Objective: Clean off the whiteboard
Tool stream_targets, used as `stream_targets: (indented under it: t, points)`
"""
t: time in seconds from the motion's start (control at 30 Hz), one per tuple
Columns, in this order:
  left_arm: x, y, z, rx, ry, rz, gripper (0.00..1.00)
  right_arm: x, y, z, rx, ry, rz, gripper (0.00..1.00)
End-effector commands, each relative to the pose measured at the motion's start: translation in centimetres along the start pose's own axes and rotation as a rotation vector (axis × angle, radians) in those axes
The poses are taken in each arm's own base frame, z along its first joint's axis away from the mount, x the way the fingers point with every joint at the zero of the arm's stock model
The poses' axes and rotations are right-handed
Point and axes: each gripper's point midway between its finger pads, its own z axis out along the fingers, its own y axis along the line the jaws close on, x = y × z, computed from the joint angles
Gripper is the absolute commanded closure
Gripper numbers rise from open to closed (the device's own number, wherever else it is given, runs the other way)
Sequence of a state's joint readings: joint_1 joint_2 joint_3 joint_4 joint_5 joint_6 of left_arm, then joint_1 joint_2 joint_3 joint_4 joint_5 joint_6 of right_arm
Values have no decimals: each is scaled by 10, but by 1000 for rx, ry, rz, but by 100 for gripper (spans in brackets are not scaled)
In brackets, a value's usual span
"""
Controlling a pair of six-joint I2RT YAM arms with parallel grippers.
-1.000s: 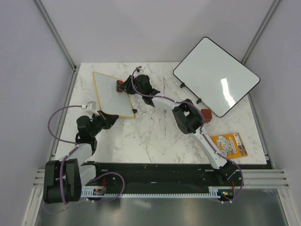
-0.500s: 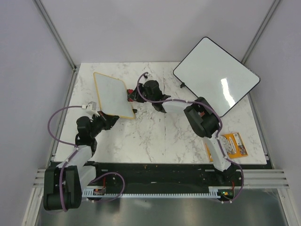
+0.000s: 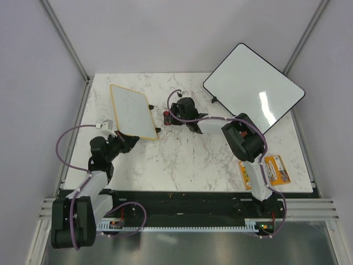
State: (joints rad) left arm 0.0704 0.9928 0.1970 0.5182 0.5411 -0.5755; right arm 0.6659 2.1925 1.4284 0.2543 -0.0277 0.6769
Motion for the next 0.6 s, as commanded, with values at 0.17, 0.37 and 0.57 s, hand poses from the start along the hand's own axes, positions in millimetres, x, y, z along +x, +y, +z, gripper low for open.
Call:
stream_targets:
  t: [0.17,0.37,0.57]
  points:
    - [-8,5,0,-43,-26,35,98,45,23,-19,3,171,-74,100]
    - [-10,12,0,-90,-29,17,80,83,49,-19,-38,244,-100,100]
    - [-15,17,-2,-131,-42,16,49,100,61,-18,-71,278,-73,100]
